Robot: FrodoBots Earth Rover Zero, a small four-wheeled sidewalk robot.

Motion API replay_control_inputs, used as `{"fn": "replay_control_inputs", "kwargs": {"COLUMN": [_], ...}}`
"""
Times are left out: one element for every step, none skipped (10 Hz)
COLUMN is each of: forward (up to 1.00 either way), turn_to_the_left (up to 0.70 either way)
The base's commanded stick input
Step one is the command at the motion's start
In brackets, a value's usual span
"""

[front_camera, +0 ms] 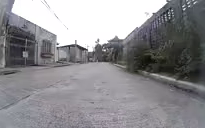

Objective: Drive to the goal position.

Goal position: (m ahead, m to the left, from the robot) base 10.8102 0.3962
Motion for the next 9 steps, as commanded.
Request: {"fn": "replay_control_inputs", "kwargs": {"forward": [0.93,0.98,1.00,1.00,1.00,1.00,1.00,1.00,1.00], "turn_to_the_left": [0.00,0.00,0.00,0.00,0.00,0.00,-0.03,-0.09,-0.39]}}
